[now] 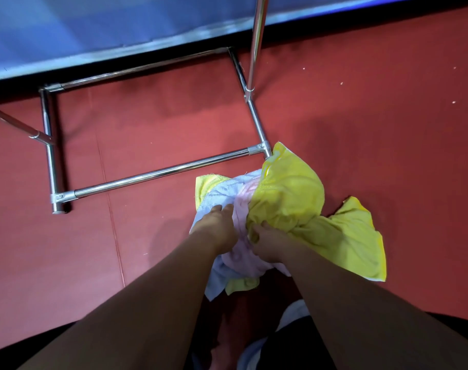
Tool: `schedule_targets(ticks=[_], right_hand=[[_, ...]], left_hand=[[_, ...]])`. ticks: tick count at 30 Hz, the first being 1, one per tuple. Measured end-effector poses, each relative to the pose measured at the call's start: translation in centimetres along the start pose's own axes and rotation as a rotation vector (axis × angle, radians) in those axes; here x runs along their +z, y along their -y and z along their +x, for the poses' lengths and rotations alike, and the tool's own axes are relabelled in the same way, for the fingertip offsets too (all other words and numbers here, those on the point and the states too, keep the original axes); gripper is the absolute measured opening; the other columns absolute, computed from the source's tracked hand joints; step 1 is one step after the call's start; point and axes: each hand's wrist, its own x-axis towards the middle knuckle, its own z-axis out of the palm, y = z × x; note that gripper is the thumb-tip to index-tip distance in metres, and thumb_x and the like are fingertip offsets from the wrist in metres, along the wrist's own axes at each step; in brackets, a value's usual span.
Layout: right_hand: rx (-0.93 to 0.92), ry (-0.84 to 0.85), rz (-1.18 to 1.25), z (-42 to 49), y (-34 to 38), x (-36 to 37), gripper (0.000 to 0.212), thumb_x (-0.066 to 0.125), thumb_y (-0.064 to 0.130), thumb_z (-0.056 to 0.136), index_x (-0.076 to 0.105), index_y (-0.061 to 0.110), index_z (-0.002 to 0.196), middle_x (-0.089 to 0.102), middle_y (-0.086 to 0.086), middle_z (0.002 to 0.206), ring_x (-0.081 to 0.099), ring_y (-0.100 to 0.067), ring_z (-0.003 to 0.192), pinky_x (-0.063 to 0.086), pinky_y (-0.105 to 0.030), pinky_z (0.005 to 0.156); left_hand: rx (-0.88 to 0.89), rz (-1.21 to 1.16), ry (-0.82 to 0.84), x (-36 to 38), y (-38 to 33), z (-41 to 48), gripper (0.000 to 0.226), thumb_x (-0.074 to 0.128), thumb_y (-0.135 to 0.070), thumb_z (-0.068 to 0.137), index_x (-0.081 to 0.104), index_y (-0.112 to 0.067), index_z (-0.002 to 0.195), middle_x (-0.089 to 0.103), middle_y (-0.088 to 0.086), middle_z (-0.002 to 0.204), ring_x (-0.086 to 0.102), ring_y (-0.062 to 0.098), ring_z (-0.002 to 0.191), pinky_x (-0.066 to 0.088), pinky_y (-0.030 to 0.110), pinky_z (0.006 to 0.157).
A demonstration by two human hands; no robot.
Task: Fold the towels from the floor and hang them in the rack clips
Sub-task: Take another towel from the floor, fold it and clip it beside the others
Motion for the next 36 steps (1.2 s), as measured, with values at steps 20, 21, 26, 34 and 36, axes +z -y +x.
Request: schedule_targets(ticks=[20,21,26,34,36], right_hand=[[0.183,-0.322,0.969,-0.2,0.0,-2.4,0.021,0.071,0.001,0.088,0.072,0.018,0.076,0.068,-0.005,0.069,0.064,-0.014,0.060,0.049,-0.022,0.058],[0.181,-0.248,1.166,-0.5,-0.1,-2.7,0.021,0.072,-0.004,0.087,0.071,0.014,0.076,0.066,-0.010,0.069,0.063,-0.020,0.060,0.051,-0.026,0.060],[-0.007,0.293,1.510,-2.6,0.7,-3.5,0.034,0.060,-0.012,0.092,0.066,0.013,0.071,0.064,-0.014,0.072,0.066,-0.023,0.062,0.056,-0.029,0.058],[0.087,0.401,1.339,-3.9,2.6,-4.4,0.021,0.059,0.008,0.093,0.077,0.008,0.083,0.076,-0.012,0.090,0.073,-0.024,0.085,0.055,-0.039,0.096],[0.151,0.239,1.320,-3.8,2.6,-4.8,0.021,0.057,0.009,0.095,0.072,0.007,0.081,0.073,-0.010,0.081,0.070,-0.023,0.078,0.056,-0.038,0.084]], left_hand=[[-0.092,-0.134,0.031,-1.6,-1.4,-0.6,0.050,0.046,-0.022,0.109,0.041,-0.011,0.158,0.049,0.013,0.159,0.050,0.031,0.143,0.043,0.036,0.112],[-0.123,-0.217,0.019,-1.8,-1.7,-0.6,0.045,0.043,-0.020,0.110,0.046,-0.008,0.154,0.052,0.014,0.156,0.052,0.031,0.140,0.043,0.035,0.108],[-0.261,-0.952,0.114,-1.4,-2.1,0.0,0.046,0.057,-0.051,0.104,0.074,-0.011,0.117,0.077,0.013,0.120,0.072,0.034,0.110,0.059,0.045,0.097],[-0.138,-0.982,-0.089,-3.0,-1.7,-0.7,0.018,0.060,0.000,0.090,0.073,-0.009,0.082,0.072,0.006,0.077,0.065,0.022,0.069,0.056,0.033,0.060],[-0.095,-0.988,-0.107,-3.8,-2.0,-1.4,0.024,0.058,-0.002,0.091,0.066,-0.014,0.071,0.066,-0.004,0.061,0.060,0.017,0.057,0.045,0.019,0.048]])
